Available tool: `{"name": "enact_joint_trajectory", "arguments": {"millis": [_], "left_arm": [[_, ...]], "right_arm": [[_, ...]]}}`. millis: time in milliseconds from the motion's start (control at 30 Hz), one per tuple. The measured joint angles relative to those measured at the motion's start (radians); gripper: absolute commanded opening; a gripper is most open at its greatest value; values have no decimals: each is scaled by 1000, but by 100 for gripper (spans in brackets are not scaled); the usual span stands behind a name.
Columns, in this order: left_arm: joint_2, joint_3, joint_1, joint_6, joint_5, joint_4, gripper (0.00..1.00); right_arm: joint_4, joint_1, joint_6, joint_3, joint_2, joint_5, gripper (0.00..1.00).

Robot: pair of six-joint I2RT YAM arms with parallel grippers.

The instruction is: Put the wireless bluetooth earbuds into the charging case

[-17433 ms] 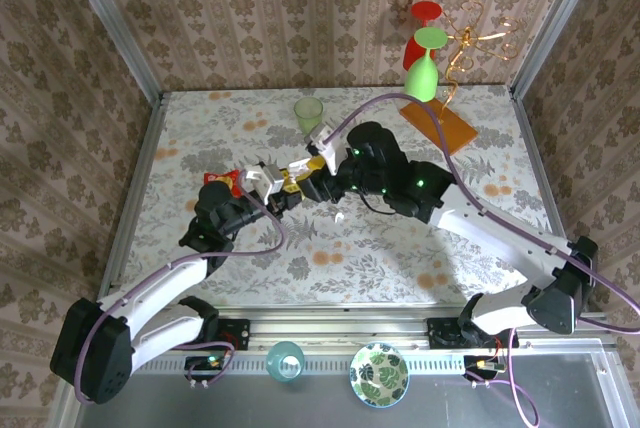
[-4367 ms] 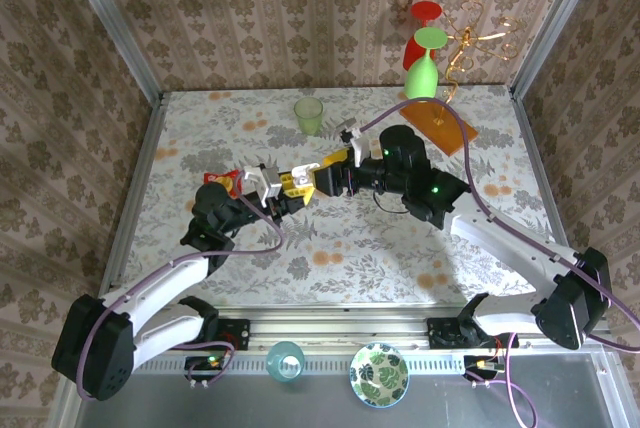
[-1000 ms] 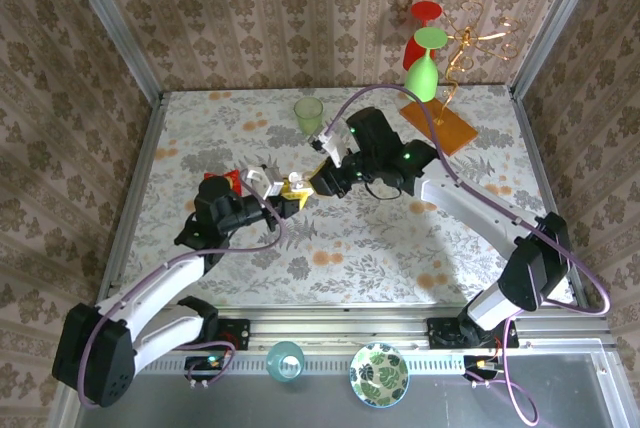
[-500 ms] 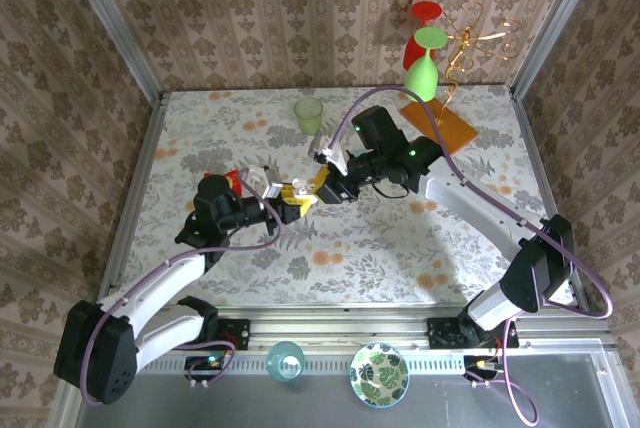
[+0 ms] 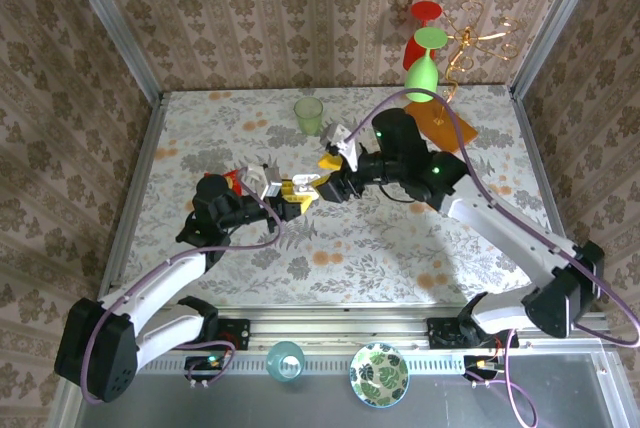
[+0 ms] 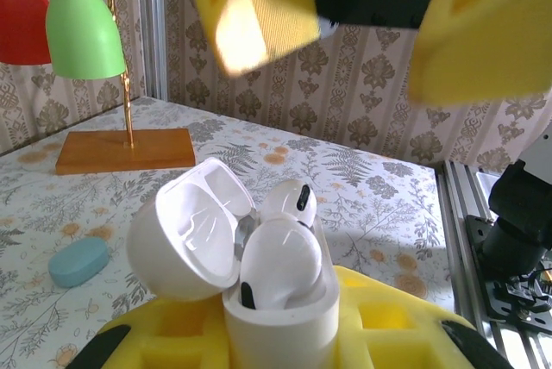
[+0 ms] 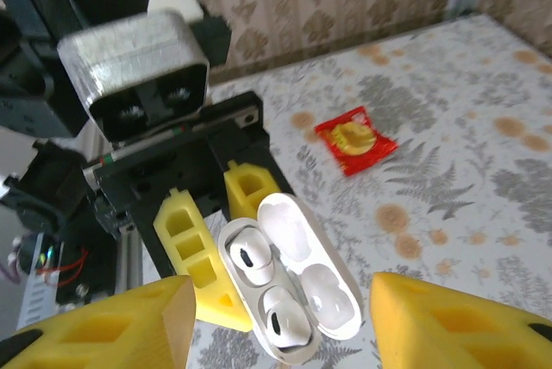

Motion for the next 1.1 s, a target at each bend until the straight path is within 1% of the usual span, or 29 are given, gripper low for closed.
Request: {"name": "enact_joint_trajectory", "arguments": {"millis": [100, 167, 300, 500, 733, 933, 1100], "left_arm": [[3, 0, 0, 19, 0, 14, 0], [5, 0, -1, 34, 1, 21, 0], [11, 0, -1, 72, 15, 25, 0], [24, 8, -8, 130, 33, 21, 0], [24, 9, -10, 174, 42, 15, 0], [24, 9, -16, 181, 41, 0, 0], [31, 9, -16, 179, 27, 8, 0]], "right_arm": [[33, -2, 108, -17, -39, 78, 64], [12, -7, 179, 11, -29, 112, 65], [-72, -14, 276, 125, 62, 114, 66], [-277, -24, 362, 295, 226, 99, 65], [-435, -26, 373, 373, 297, 84, 65], [-471, -31, 354, 377, 296, 72, 67], [-479, -33, 303, 366, 267, 41, 68]]}}
